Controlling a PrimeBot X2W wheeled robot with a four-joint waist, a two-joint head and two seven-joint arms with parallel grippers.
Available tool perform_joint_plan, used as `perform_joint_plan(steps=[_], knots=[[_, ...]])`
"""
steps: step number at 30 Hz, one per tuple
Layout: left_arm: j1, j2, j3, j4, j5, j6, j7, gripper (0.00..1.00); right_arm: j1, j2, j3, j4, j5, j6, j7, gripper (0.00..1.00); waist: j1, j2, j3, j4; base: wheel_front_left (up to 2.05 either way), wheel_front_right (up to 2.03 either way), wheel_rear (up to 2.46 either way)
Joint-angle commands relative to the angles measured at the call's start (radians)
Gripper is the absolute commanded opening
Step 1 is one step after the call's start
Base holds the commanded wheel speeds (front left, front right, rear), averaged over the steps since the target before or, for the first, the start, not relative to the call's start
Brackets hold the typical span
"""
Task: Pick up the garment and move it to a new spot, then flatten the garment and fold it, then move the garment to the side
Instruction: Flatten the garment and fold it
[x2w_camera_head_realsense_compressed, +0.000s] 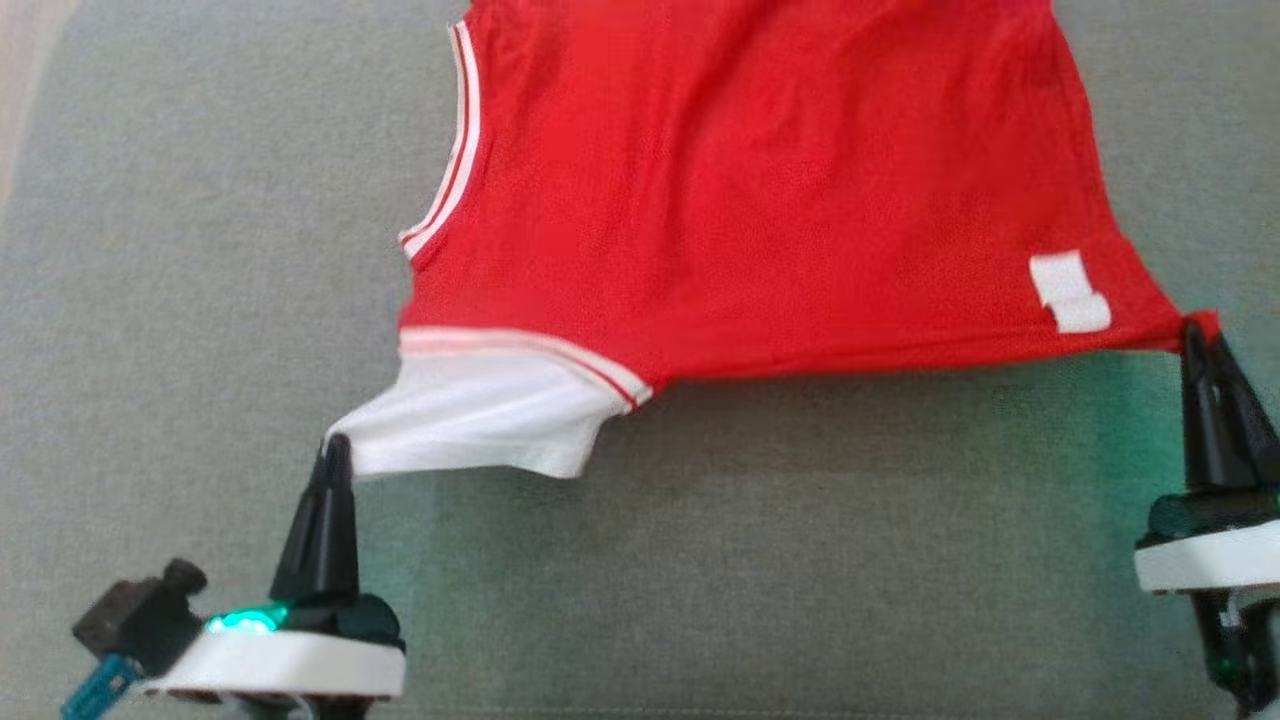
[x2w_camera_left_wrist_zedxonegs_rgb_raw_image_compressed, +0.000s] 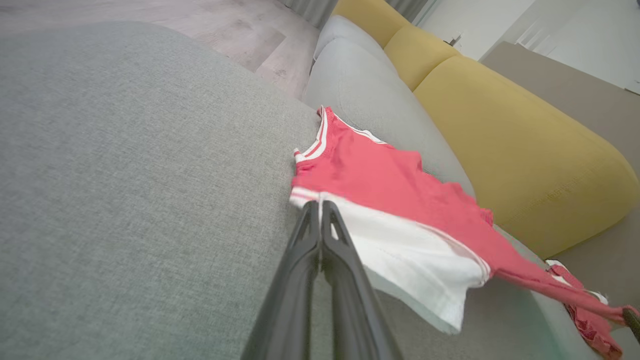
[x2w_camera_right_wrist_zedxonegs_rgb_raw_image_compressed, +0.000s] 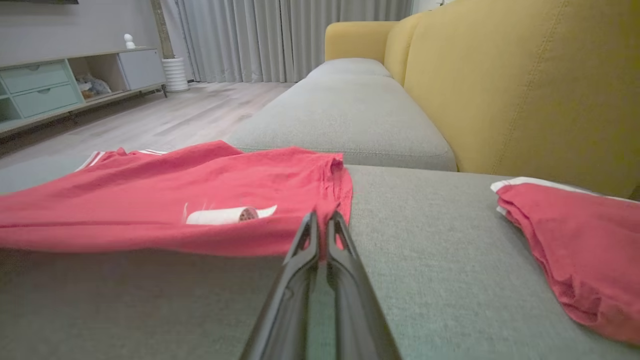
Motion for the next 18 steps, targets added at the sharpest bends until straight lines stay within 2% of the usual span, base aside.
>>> perform_joint_plan(steps=[1, 8, 18], knots=[[-0.056, 0.021, 0.052, -0.036, -0.012, 0.005, 0.009, 0.0, -0.013, -0.008, -0.001, -0.031, -0.015, -0.001, -0.005, 0.0, 0.0004, -0.0001, 0.001, -0.006, 0.0, 0.0, 0.0], [-0.262, -0.031, 0.066, 0.09, -0.087, -0.028, 0.054, 0.0, -0.134, 0.005, 0.034, 0.087, -0.029, -0.001, -0.005, 0.0, 0.0004, -0.0001, 0.044, -0.022, 0.0, 0.0, 0.0], [-0.551, -0.068, 0.05, 0.305, -0.094, -0.075, 0.096, 0.0, -0.344, -0.019, 0.103, 0.236, -0.026, -0.001, -0.005, 0.0, 0.0004, -0.0001, 0.123, -0.043, 0.0, 0.0, 0.0]])
